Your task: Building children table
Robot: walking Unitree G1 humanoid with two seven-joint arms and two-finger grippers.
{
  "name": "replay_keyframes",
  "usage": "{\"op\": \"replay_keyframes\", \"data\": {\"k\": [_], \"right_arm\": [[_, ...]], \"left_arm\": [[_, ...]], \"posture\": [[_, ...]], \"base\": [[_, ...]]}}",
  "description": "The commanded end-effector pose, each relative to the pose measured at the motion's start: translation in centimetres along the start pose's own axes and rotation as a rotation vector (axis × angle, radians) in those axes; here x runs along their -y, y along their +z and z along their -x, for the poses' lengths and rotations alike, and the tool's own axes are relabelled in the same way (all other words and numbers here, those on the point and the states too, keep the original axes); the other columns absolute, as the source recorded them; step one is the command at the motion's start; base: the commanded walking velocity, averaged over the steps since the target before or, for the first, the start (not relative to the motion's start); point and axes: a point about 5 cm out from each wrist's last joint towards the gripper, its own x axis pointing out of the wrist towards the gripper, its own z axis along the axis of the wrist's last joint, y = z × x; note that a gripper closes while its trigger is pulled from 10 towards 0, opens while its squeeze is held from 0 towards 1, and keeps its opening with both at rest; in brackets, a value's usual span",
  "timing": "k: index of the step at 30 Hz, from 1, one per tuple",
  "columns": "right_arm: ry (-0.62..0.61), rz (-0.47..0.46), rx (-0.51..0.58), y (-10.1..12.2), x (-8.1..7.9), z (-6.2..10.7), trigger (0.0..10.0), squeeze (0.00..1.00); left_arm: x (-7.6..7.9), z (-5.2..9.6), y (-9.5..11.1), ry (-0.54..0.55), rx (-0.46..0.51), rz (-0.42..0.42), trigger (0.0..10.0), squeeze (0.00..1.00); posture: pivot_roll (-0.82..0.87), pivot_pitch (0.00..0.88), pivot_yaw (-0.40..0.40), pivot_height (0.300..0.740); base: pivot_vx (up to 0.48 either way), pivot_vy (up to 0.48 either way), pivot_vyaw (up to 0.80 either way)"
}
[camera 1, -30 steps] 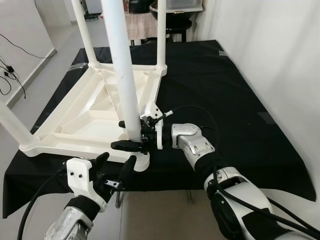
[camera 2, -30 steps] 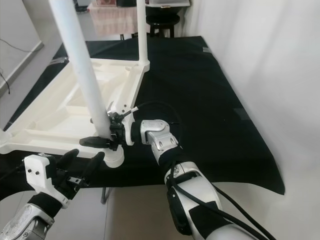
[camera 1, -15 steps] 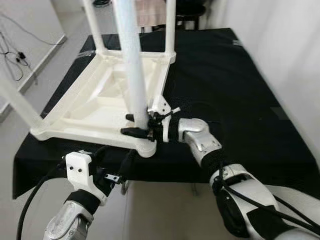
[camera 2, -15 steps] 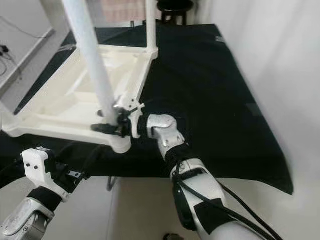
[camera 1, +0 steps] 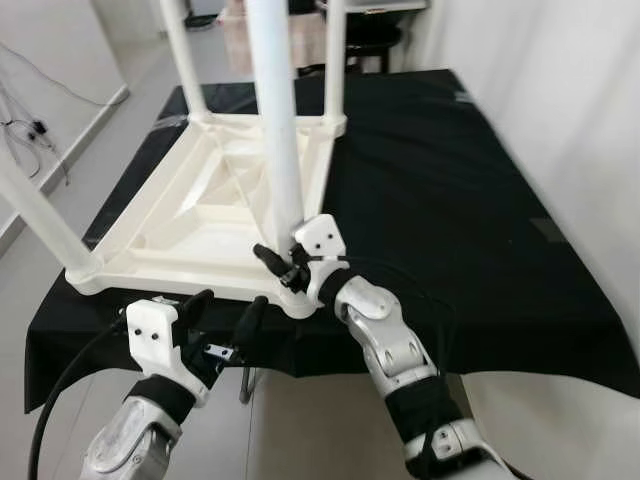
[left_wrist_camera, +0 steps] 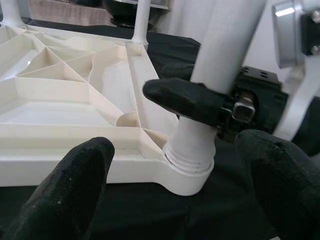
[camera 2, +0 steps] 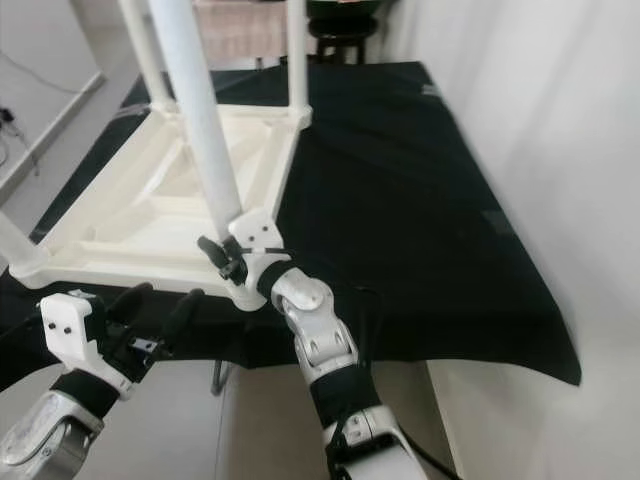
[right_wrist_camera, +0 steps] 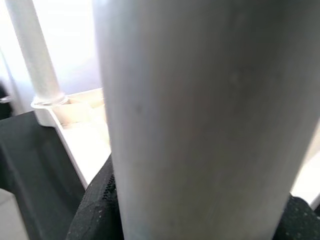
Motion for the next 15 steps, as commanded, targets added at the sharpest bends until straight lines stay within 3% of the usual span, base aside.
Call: {"op": "replay_keyframes", "data": {"k": [1,8,9,10,11,15], "right_arm": [[0.129,-0.036,-0.002,0.6,-1.9,-1.5,10.0,1.00],[0.250,-0.060,0.074,2.3,-1.3,-1.2,10.0,1.00],[0.348,-0.063,0.095,3.0,-0.9,-0.7,10.0,1.00],[0.432,-0.054,0.107,3.3,-0.5,-0.3,10.0,0.53],[0.500,-0.036,0.116,3.6,-0.1,-0.1,10.0,0.00],[0.571,-0.010,0.099,3.4,0.9,-0.1,10.0,0.00]], "left_arm": [[-0.5,0.2,-0.4,0.025,-0.024,-0.011,10.0,0.00],[-0.5,0.2,-0.4,0.021,-0.026,-0.010,10.0,0.00],[-0.5,0.2,-0.4,0.021,-0.026,-0.010,10.0,0.00],[-0.5,0.2,-0.3,0.021,-0.025,-0.010,10.0,0.00],[-0.5,0.2,-0.3,0.021,-0.024,-0.010,10.0,0.00],[-0.5,0.2,-0.3,0.021,-0.023,-0.010,10.0,0.00]], "posture": [[0.01,0.110,0.032,0.740],[0.01,0.107,0.032,0.740],[0.01,0.111,0.032,0.740],[0.02,0.110,0.029,0.740],[0.02,0.110,0.029,0.740],[0.02,0.114,0.026,0.740]], "base": [[0.000,0.000,0.00],[0.000,0.000,0.00],[0.000,0.000,0.00],[0.000,0.000,0.00],[0.000,0.000,0.00],[0.000,0.000,0.00]]}}
